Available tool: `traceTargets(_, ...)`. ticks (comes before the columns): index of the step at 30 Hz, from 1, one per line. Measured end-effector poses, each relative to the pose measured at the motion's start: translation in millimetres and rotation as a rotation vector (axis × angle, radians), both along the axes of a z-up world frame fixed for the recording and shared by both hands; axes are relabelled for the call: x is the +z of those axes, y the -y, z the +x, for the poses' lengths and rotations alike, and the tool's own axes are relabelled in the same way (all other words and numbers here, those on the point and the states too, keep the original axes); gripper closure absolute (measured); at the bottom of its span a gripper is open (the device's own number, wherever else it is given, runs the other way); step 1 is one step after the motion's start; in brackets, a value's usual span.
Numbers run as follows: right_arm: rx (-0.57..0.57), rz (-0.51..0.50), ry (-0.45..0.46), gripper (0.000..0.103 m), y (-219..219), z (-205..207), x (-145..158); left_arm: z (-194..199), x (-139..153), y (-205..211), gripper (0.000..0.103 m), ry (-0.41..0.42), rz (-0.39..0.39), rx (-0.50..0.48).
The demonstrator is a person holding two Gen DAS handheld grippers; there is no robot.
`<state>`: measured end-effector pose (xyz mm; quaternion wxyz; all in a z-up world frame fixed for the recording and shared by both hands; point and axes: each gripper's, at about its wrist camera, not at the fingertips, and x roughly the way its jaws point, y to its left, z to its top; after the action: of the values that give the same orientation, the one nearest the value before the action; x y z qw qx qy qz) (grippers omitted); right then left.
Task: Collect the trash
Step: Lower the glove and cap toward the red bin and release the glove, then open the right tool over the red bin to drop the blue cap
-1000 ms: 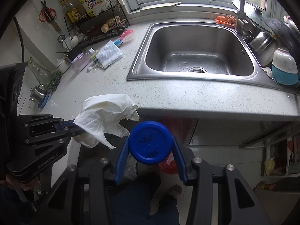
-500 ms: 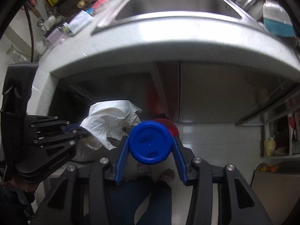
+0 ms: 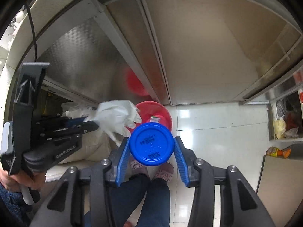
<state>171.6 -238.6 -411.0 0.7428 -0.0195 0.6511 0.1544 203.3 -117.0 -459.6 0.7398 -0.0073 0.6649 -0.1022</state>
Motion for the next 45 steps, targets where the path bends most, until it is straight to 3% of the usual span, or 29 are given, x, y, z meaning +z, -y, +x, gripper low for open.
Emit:
traceTargets(2, -0.006, -0.002, -0.004, 0.060, 3.2, -0.9, 1.2, 0.8, 3.1, 1.4, 0.060, 0.009, 0.014, -0.005)
traceTargets(10, 0.018, 0.017, -0.022, 0.060, -1.6, 1.3, -4.4, -3.7, 3.5, -10.1, 0.054, -0.007, 0.043, -0.026)
traceTargets(15, 0.067, 0.026, -0.029, 0.060, -8.4, 3.6, -23.7, -8.9, -2.1, -26.5, 0.031, -0.002, 0.041, 0.034)
traceTargets(21, 0.132, 0.022, -0.047, 0.060, -26.5, 5.8, -48.0, -13.3, -9.8, -45.1, 0.011, 0.022, 0.070, 0.090)
traceTargets(31, 0.223, 0.017, -0.064, 0.060, -53.6, 9.0, -76.2, -26.1, -14.0, -65.6, 0.010, 0.051, 0.111, 0.133)
traceTargets(45, 0.292, 0.014, -0.056, 0.060, -68.0, 15.2, -91.3, -28.8, -29.4, -81.6, 0.009, 0.042, 0.063, 0.201)
